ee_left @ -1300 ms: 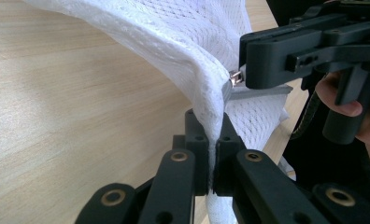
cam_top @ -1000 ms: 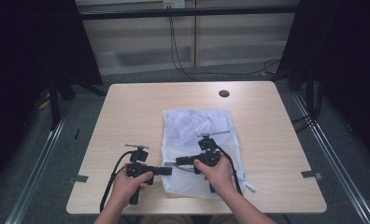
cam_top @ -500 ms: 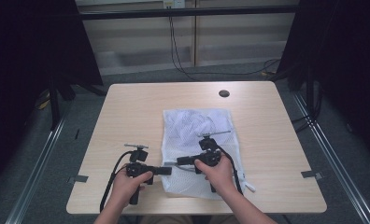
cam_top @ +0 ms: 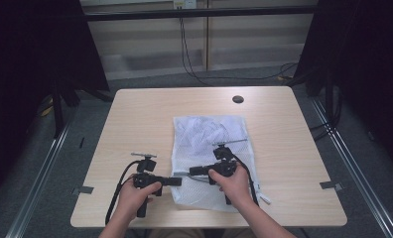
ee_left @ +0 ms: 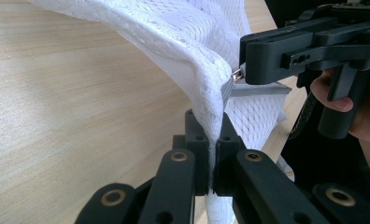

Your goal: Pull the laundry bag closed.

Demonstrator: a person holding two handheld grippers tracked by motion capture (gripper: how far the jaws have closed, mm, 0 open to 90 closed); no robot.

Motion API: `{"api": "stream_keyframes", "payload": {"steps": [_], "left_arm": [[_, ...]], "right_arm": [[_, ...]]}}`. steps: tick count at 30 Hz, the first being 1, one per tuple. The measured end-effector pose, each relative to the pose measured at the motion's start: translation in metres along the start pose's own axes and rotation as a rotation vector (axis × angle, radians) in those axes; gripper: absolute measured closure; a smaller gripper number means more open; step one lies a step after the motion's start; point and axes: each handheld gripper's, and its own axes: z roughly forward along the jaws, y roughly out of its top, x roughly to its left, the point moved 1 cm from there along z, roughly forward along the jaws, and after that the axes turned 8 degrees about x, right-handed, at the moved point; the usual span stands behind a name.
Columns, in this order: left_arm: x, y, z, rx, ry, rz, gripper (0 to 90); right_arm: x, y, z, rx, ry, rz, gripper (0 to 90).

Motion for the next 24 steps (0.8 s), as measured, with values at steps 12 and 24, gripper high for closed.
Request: {"api": "stream_keyframes", "payload": {"steps": [12, 24], "left_arm": [[-0.0008, 0.0002, -0.0036, -0.003, -0.014, -0.002, 88.2], [-0.0012, 0.0007, -0.0056, -0.008, -0.002, 0.012, 88.2]], "right_arm": [[-0.0043, -0.0011, -0.0051, -0.008, 0.007, 0.012, 87.2], [-0.0066, -0.0022, -0.0096, -0.004, 0.013, 0.018, 87.2]]}}
